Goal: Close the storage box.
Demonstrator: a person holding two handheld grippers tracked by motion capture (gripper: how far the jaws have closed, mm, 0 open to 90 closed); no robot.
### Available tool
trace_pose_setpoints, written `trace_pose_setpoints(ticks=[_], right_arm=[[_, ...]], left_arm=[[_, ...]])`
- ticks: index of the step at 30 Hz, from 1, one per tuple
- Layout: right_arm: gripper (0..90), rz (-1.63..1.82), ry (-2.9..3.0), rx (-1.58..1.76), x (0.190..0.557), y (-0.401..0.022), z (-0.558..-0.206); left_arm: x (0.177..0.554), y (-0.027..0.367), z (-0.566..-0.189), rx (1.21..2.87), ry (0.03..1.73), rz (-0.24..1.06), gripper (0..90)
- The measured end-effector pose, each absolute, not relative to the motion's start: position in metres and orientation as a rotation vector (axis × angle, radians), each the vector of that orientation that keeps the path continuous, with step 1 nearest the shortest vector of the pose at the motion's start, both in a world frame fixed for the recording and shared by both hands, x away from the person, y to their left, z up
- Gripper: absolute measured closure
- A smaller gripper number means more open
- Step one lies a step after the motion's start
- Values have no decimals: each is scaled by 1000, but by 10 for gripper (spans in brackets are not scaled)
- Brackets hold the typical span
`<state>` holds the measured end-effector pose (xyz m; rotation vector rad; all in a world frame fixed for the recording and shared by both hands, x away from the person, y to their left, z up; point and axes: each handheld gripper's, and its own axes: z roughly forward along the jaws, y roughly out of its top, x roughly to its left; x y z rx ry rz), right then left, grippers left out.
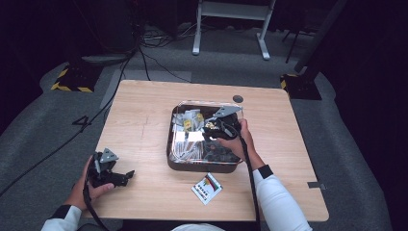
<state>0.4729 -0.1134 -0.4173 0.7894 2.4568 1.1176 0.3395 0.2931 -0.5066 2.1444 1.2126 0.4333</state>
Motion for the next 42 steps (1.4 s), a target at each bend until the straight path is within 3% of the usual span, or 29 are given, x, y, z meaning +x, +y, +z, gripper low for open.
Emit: trace_pose_setpoints(ticks=[42], right_arm=[[587, 1101, 2501, 838, 481, -95, -439]], left_arm=[[339, 293, -507, 2139, 1215, 428, 1]])
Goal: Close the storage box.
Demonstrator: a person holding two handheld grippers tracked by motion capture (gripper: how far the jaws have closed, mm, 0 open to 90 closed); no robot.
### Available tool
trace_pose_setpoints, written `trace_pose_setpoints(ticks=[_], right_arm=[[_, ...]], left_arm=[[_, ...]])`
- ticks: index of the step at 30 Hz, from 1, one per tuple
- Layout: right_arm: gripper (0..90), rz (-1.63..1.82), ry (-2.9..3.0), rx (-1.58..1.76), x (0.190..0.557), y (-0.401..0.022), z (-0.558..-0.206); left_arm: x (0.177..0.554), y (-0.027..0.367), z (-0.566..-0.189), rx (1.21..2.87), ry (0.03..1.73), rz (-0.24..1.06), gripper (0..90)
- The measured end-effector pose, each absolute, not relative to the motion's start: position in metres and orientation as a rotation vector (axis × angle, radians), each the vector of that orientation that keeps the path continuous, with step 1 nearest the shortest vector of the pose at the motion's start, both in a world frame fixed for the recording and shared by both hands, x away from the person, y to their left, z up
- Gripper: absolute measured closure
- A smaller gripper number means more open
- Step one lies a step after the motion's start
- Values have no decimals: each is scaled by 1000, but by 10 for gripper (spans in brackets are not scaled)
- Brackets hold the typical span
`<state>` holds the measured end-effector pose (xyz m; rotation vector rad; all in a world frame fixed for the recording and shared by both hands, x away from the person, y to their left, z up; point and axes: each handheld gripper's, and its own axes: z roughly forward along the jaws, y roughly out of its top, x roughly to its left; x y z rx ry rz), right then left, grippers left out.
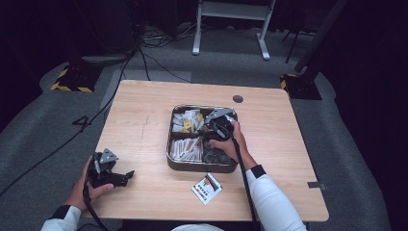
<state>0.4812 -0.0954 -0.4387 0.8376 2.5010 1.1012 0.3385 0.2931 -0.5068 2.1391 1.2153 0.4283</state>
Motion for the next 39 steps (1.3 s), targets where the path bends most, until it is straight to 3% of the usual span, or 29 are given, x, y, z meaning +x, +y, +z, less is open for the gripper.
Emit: trace_pose_setpoints(ticks=[11, 16, 23, 28, 33, 39], right_arm=[[541, 1132, 2495, 820, 481, -101, -436], [491, 1124, 2512, 800, 481, -107, -435], [324, 1102, 2521, 730, 478, -112, -431], [252, 1104, 2535, 711, 477, -111, -431], [202, 1117, 2529, 707, 475, -111, -429], [202, 1103, 2529, 707, 474, -117, -427]], left_arm=[[339, 293, -507, 2139, 1215, 429, 1], [338, 293, -507, 2140, 1216, 429, 2], [338, 293, -507, 2139, 1216, 429, 1], [338, 293, -507, 2138, 1217, 429, 1], [338, 293, -507, 2139, 1216, 429, 1], [338, 293, -507, 2138, 1217, 429, 1]])
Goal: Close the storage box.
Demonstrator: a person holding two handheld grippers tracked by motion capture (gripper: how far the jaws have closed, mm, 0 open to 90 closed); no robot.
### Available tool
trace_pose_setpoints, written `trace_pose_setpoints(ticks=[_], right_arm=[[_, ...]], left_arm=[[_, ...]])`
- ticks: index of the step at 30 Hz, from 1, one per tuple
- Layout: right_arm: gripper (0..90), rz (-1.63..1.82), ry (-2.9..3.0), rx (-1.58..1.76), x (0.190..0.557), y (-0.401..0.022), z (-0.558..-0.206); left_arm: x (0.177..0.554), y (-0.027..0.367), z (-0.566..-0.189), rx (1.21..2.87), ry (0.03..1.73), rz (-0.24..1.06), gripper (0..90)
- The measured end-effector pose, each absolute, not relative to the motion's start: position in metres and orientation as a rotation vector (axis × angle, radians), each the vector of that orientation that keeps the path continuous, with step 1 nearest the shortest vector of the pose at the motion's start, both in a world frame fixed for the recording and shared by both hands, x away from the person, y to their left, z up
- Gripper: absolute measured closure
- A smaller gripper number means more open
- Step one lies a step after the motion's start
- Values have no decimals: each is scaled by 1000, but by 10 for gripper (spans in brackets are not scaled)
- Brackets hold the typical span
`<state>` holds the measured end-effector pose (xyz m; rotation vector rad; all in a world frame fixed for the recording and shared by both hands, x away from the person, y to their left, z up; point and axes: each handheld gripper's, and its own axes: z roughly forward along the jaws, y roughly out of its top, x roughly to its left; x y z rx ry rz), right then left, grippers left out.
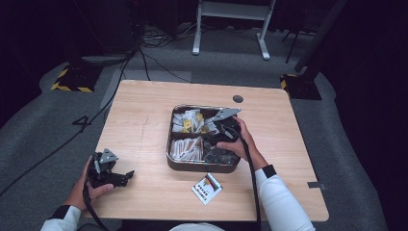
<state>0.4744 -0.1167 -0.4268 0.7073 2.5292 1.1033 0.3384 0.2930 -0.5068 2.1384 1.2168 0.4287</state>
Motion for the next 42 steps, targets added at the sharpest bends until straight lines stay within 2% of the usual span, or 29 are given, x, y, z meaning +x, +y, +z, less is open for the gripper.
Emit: trace_pose_setpoints(ticks=[42], right_arm=[[242, 983, 2485, 652, 440, -171, -411]], left_arm=[[338, 293, -507, 2138, 1216, 429, 1]])
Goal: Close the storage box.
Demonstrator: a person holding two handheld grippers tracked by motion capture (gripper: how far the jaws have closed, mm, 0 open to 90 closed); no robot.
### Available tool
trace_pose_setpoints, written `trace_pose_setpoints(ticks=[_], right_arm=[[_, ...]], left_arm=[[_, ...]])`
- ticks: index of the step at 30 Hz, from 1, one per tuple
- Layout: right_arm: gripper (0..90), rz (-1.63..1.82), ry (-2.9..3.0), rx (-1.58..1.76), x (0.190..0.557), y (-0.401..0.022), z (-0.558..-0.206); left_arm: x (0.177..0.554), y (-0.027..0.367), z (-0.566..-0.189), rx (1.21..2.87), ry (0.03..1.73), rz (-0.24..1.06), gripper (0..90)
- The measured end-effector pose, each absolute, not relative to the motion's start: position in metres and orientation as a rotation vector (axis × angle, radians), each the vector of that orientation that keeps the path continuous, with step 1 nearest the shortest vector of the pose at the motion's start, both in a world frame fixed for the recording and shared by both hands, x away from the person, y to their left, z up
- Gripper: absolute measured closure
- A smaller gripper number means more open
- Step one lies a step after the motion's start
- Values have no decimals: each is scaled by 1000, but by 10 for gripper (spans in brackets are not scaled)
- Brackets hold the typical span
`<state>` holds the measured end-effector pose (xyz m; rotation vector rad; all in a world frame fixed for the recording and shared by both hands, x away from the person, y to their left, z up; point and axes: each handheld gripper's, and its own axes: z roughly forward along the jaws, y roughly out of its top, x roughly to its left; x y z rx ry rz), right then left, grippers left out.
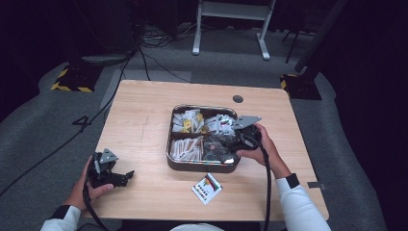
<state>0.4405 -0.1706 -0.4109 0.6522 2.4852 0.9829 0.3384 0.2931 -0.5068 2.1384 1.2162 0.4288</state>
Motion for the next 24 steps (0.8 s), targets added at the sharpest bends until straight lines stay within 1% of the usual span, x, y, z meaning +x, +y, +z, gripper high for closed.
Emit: trace_pose_setpoints(ticks=[24], right_arm=[[231, 952, 2478, 701, 422, -208, -419]], left_arm=[[338, 293, -507, 2142, 1214, 428, 1]])
